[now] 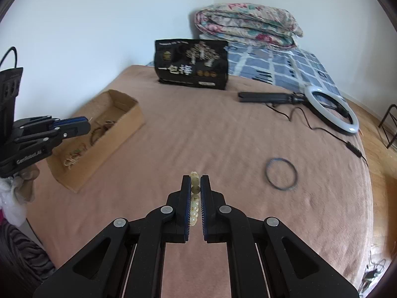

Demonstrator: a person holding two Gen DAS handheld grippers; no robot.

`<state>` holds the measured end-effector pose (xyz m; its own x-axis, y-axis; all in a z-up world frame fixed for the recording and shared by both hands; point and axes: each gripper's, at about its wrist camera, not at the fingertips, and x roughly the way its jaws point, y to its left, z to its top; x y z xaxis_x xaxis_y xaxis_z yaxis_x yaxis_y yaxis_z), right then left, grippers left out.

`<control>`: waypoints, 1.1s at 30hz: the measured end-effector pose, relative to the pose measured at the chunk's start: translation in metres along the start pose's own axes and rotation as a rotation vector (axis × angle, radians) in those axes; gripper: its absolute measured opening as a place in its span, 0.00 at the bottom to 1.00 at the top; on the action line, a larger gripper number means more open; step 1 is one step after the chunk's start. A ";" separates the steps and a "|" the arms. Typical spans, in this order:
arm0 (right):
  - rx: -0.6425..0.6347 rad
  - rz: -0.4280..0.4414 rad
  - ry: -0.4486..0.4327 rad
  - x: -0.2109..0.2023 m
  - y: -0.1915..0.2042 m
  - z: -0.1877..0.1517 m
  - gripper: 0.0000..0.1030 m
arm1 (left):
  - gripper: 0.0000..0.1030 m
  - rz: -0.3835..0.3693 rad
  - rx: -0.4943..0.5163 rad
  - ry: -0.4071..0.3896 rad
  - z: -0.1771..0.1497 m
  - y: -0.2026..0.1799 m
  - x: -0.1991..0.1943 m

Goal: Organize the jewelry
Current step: 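Lift the pearl earring and bead bracelet and carry both over the box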

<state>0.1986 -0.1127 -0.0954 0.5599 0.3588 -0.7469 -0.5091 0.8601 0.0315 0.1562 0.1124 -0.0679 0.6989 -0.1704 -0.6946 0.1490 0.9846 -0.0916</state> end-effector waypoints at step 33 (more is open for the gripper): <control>-0.123 0.266 -0.025 0.048 0.163 0.062 0.06 | 0.06 0.137 -0.199 0.004 -0.001 0.144 0.007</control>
<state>0.1825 0.0672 -0.0848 0.4110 0.5761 -0.7065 -0.7149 0.6846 0.1423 0.1817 0.2529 -0.0869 0.7003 -0.0348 -0.7130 -0.0881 0.9870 -0.1346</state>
